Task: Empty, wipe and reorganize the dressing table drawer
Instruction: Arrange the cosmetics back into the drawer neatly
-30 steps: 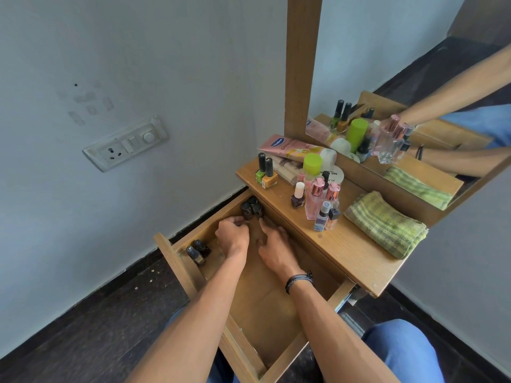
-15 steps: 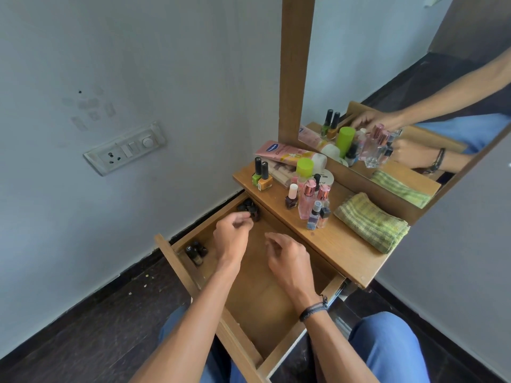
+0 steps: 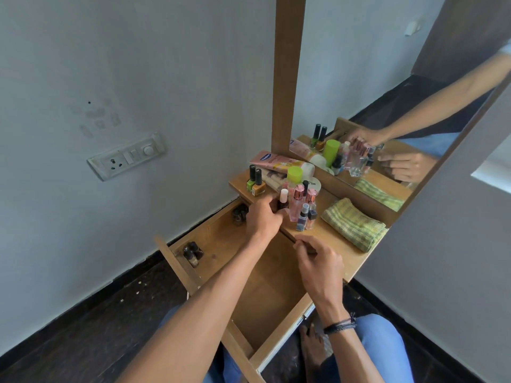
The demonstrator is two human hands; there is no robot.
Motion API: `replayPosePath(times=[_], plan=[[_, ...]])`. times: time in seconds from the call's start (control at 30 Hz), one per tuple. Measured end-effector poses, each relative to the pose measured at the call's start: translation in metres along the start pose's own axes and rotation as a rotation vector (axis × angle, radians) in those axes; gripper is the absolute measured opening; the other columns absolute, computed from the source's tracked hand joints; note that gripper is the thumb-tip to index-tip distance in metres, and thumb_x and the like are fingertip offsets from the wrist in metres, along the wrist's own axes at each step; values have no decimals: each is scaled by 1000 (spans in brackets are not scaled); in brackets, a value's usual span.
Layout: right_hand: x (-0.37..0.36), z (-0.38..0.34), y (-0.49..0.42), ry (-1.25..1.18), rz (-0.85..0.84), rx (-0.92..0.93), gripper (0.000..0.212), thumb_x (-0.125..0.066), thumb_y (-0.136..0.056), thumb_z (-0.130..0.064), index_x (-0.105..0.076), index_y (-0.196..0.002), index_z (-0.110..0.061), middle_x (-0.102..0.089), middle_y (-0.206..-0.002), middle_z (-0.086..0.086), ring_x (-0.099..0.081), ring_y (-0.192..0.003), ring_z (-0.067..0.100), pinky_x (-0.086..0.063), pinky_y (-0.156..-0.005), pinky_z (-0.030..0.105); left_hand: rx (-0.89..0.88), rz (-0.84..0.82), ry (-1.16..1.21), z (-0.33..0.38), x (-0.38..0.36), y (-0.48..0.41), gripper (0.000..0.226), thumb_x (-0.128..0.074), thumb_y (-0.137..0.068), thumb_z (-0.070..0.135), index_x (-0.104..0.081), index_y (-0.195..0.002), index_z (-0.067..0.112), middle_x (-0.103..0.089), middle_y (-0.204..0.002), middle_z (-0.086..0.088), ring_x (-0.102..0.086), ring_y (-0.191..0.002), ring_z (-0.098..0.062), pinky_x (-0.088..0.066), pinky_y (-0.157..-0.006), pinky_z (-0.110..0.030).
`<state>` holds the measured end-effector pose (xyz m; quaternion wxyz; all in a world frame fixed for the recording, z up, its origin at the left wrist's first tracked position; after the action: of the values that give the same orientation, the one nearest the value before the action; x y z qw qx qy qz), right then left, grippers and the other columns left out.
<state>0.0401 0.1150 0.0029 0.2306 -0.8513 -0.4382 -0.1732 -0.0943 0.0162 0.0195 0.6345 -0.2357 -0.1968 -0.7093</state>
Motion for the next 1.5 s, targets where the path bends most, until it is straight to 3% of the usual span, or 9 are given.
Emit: replayPosePath(times=[0.3, 0.43, 0.63, 0.77, 1.0, 1.17, 1.33, 1.43, 1.5], plan=[[1, 9, -1, -14, 10, -5, 18, -66, -94, -15, -79, -106, -20, -77, -89, -7, -71, -78, 9, -61, -73, 39, 43, 142, 32, -16, 10, 12, 22, -79, -85, 25, -76, -106, 19, -75, -99, 4, -67, -92, -13, -48, -76, -27], [-15, -2, 2, -1, -68, 56, 20, -66, -94, -14, -78, -109, -19, -76, -95, -7, -69, -81, 6, -57, -76, 26, 141, 210, 69, -48, 34, 42, 19, -79, -85, 21, -75, -104, 17, -75, -92, 5, -70, -81, -9, -50, -63, -20], [-75, -1, 7, -32, -426, -47, 33, -64, -97, -16, -69, -127, -26, -70, -110, -11, -64, -95, 1, -52, -88, 20, 362, -29, -225, -97, 64, 71, 15, -79, -87, 24, -73, -99, 17, -74, -94, 4, -66, -87, -18, -45, -70, -27], [-112, 4, 11, -70, -661, -60, 27, -66, -94, -18, -75, -116, -32, -72, -110, -13, -66, -97, 3, -56, -84, 26, 343, -151, -344, -105, 75, 62, 16, -80, -86, 23, -76, -100, 17, -75, -98, -3, -69, -95, -24, -49, -76, -29], [-142, 4, 7, -185, -643, -114, 20, -69, -91, -51, -75, -100, -34, -75, -88, -14, -70, -85, 5, -59, -80, 39, 232, -186, -506, -111, 79, 54, 14, -71, -93, 20, -75, -106, 17, -73, -104, -6, -70, -100, -25, -57, -82, -36], [-157, 9, -1, -102, -663, -80, 17, -70, -90, -51, -73, -91, -34, -74, -85, -18, -70, -82, 4, -58, -80, 43, 221, -196, -579, -112, 75, 55, 18, -66, -96, 16, -71, -113, 16, -71, -110, -7, -70, -100, -27, -56, -76, -37], [-166, 6, -5, -46, -614, 28, 22, -68, -96, -41, -71, -106, -22, -73, -97, -13, -69, -85, 4, -60, -83, 33, 105, 99, -633, -108, 92, 63, 23, -61, -97, 10, -71, -118, 13, -74, -113, -6, -71, -101, -23, -57, -77, -33], [-176, 1, -7, -81, -578, 79, 24, -68, -97, -35, -71, -112, -16, -74, -107, -4, -70, -94, 6, -59, -89, 30, 65, 450, -401, -120, 112, 67, 31, -59, -92, -3, -74, -113, 14, -73, -110, -4, -69, -98, -20, -55, -72, -26], [-185, -2, -6, -98, -565, 102, 22, -66, -98, -34, -70, -113, -18, -72, -111, -5, -68, -98, 4, -59, -91, 30, 92, 534, -260, -131, 120, 64, 36, -57, -90, -10, -72, -113, 13, -69, -111, -2, -62, -100, -15, -50, -76, -20]])
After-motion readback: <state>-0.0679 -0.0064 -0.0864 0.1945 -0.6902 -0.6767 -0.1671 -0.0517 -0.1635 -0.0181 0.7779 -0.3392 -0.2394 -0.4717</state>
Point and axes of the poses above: each hand's wrist, its own y-axis away from the middle knuckle, its own x-axis out of the back of the hand, z = x × y, the point moved 2 cm from there along -y, towards the middle knuckle
